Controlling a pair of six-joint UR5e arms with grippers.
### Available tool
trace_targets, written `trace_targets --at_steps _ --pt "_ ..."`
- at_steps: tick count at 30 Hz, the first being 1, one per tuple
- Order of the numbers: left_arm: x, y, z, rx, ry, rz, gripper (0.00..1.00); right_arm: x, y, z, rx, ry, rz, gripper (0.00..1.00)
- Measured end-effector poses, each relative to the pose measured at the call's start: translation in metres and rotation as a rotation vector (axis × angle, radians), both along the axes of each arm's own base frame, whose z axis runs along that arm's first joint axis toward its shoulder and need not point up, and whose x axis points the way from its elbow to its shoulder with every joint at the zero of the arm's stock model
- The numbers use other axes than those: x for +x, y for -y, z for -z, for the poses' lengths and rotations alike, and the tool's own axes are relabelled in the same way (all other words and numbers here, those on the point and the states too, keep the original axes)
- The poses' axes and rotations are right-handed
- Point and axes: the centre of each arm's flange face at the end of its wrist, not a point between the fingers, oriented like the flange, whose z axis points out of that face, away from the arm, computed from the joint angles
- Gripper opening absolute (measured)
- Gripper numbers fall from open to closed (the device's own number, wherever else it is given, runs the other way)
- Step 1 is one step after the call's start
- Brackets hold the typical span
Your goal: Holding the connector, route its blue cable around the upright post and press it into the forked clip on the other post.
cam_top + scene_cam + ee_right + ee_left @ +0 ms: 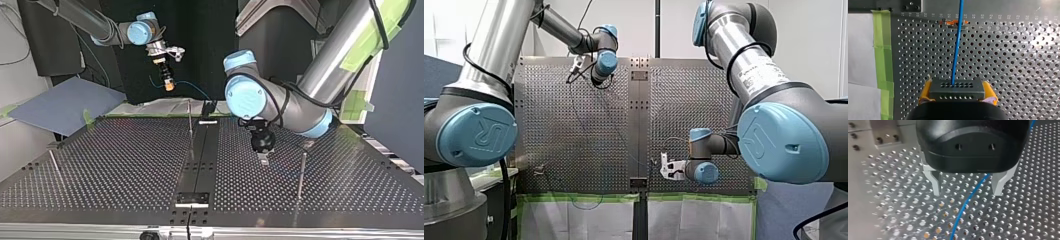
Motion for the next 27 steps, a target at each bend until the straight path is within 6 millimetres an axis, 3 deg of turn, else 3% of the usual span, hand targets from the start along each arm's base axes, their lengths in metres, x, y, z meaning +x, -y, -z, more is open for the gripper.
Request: trace_targets --at_steps 15,27 --pt "0.026 -0.020 0.010 0.000 0.009 -0.007 0.98 0.000 0.000 0.000 -0.002 0.001 0.001 0.00" --pt "0.039 -0.002 0.077 0.054 -0.100 0.014 0.98 0.000 0.000 0.000 0.000 0.000 0.001 0.00"
